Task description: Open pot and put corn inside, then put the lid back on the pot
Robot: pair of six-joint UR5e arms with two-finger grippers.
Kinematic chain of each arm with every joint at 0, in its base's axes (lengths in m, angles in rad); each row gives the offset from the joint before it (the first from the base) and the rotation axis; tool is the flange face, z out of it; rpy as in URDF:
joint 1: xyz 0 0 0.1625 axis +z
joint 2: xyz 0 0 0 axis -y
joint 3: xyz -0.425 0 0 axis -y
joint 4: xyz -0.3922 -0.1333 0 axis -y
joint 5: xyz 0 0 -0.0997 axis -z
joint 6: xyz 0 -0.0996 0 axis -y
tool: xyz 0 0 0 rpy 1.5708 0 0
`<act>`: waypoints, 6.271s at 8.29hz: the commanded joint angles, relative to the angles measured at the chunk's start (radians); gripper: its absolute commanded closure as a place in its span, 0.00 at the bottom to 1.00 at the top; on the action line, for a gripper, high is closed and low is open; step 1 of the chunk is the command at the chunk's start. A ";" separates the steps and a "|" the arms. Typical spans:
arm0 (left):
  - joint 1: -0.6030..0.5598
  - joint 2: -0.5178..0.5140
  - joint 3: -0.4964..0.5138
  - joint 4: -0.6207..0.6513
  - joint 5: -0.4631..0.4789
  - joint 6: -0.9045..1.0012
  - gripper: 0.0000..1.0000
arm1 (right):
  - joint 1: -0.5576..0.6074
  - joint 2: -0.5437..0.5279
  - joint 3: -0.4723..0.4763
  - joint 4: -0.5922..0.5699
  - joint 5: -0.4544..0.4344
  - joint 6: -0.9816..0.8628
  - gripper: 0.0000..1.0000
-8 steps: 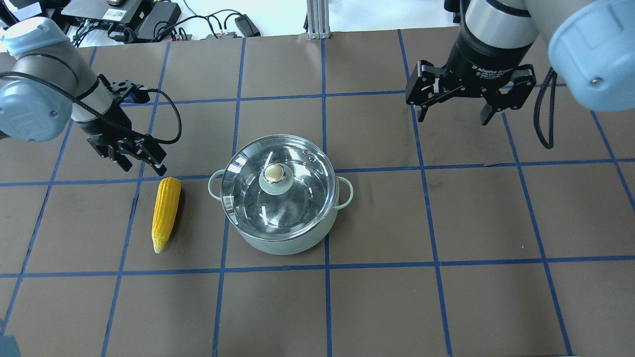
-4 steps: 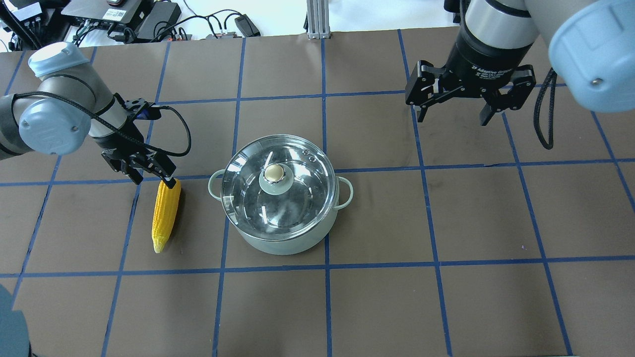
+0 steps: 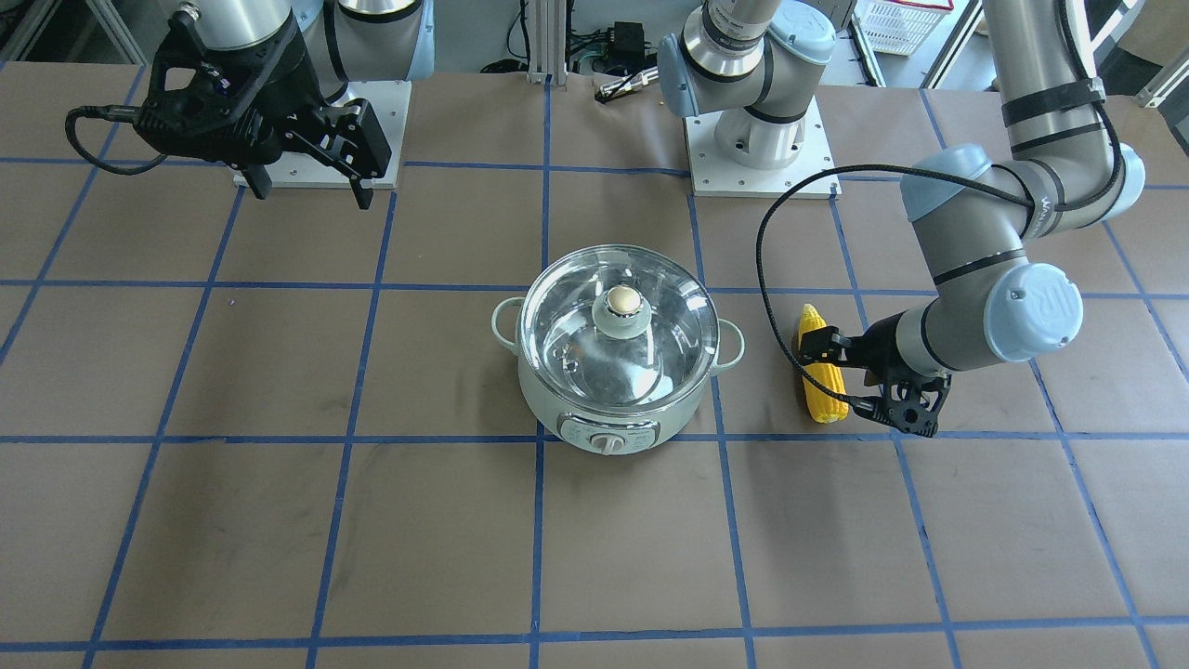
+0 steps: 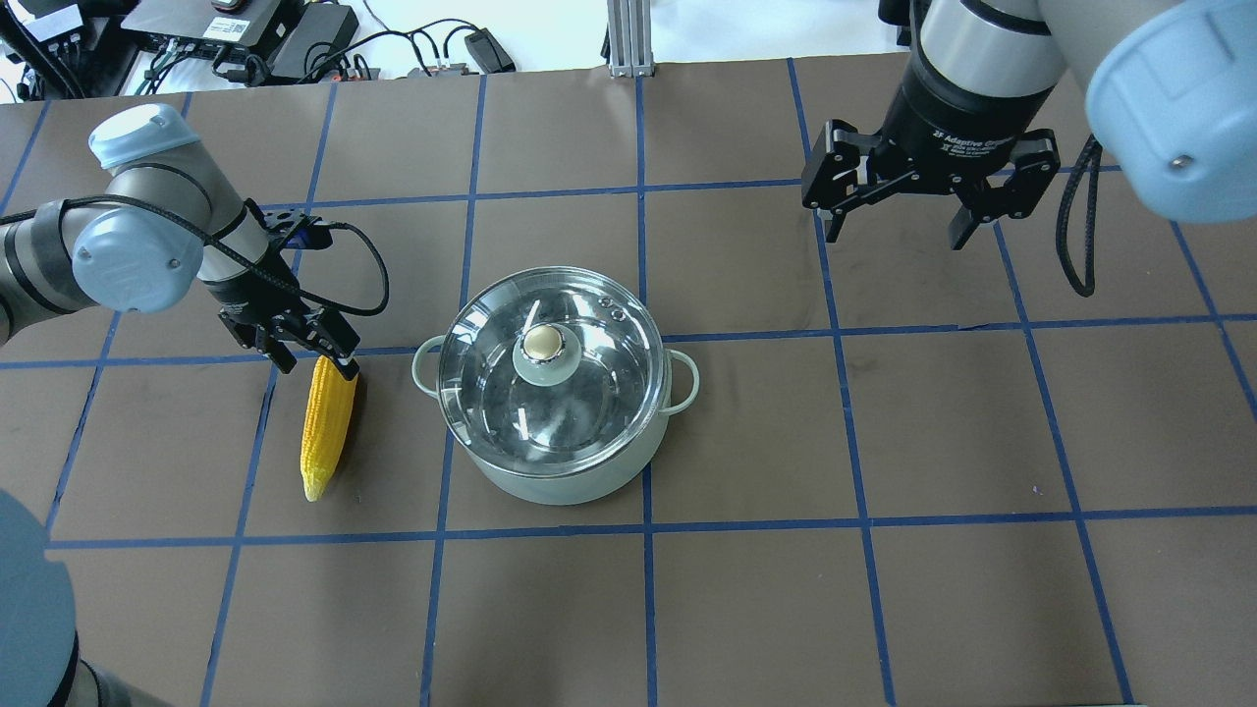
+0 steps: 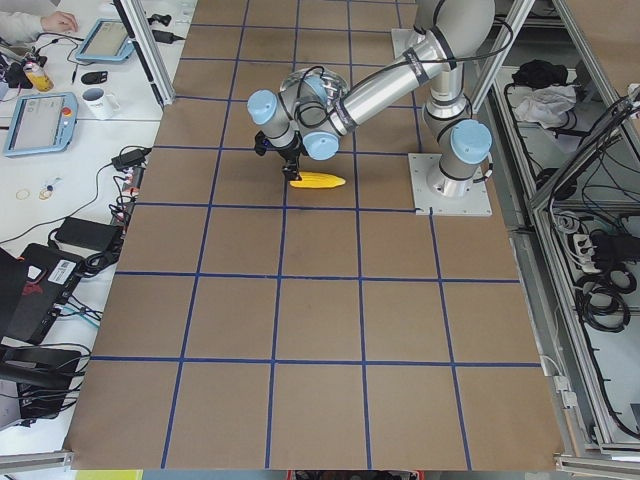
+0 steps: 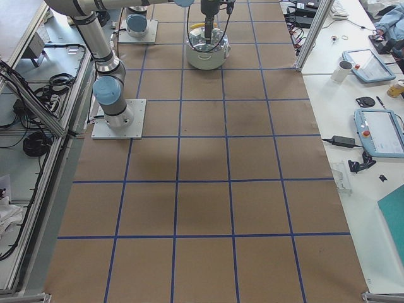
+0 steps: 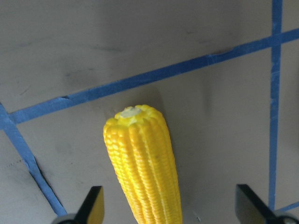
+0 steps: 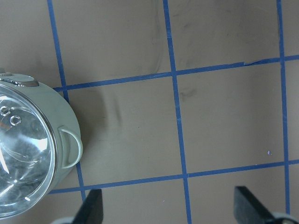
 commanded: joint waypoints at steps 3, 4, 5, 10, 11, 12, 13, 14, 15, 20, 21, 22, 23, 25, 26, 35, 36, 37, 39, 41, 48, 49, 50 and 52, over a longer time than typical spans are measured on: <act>0.000 -0.067 0.000 0.071 0.008 0.000 0.00 | 0.000 0.000 0.000 0.000 0.000 0.000 0.00; 0.001 -0.075 0.000 0.073 0.008 -0.007 0.00 | 0.000 0.000 0.000 0.001 0.002 0.000 0.00; 0.001 -0.083 0.000 0.076 0.006 -0.007 0.00 | 0.000 0.000 0.002 0.000 0.002 0.000 0.00; 0.001 -0.084 0.001 0.082 0.009 0.002 0.68 | 0.000 0.000 0.002 0.001 0.002 0.000 0.00; 0.001 -0.087 0.001 0.085 0.011 0.002 0.77 | 0.000 0.000 0.002 0.001 0.002 0.000 0.00; 0.001 -0.089 0.003 0.085 0.011 -0.003 0.91 | 0.000 0.000 0.002 0.001 0.002 0.000 0.00; 0.001 -0.089 0.003 0.083 0.011 -0.006 1.00 | 0.000 0.000 0.002 0.001 0.002 0.000 0.00; 0.001 -0.086 0.003 0.083 0.011 0.000 1.00 | 0.000 0.000 0.002 0.001 0.002 0.000 0.00; 0.001 -0.072 0.003 0.080 0.011 -0.004 1.00 | 0.000 0.000 0.002 0.001 0.002 0.000 0.00; -0.003 0.144 0.030 -0.128 0.017 -0.243 1.00 | 0.000 0.000 0.002 0.001 0.000 0.000 0.00; -0.020 0.168 0.039 -0.134 0.006 -0.288 1.00 | 0.000 0.000 0.002 0.001 0.000 0.000 0.00; -0.031 0.187 0.045 -0.135 0.000 -0.291 1.00 | 0.000 0.000 0.002 0.001 0.000 0.000 0.00; -0.046 0.199 0.064 -0.135 0.000 -0.293 1.00 | 0.000 0.000 0.003 0.001 0.000 0.000 0.00; -0.098 0.213 0.122 -0.136 0.003 -0.305 1.00 | 0.000 0.000 0.003 0.001 0.000 0.000 0.00; -0.113 0.224 0.150 -0.150 0.006 -0.322 1.00 | 0.002 0.000 0.003 0.000 0.002 0.003 0.00; -0.114 0.262 0.312 -0.306 0.011 -0.322 1.00 | 0.437 0.345 -0.067 -0.399 -0.027 0.479 0.00; -0.114 0.262 0.311 -0.306 0.012 -0.301 1.00 | 0.448 0.371 -0.066 -0.420 -0.025 0.529 0.00; -0.114 0.262 0.308 -0.306 0.012 -0.294 1.00 | 0.452 0.392 -0.066 -0.457 -0.021 0.526 0.00; -0.114 0.261 0.303 -0.306 0.011 -0.294 1.00 | 0.457 0.399 -0.055 -0.453 -0.020 0.537 0.04; -0.114 0.261 0.302 -0.306 0.011 -0.294 1.00 | 0.479 0.411 -0.051 -0.453 -0.018 0.540 0.07; -0.114 0.259 0.300 -0.308 0.012 -0.294 1.00 | 0.494 0.414 -0.049 -0.417 -0.012 0.542 0.55; -0.114 0.259 0.300 -0.308 0.011 -0.294 1.00 | 0.494 0.414 -0.049 -0.417 -0.012 0.543 0.56; -0.114 0.259 0.300 -0.308 0.011 -0.294 1.00 | 0.494 0.414 -0.049 -0.417 -0.012 0.548 0.59; -0.114 0.250 0.300 -0.306 0.012 -0.294 1.00 | 0.494 0.414 -0.049 -0.414 -0.012 0.548 0.68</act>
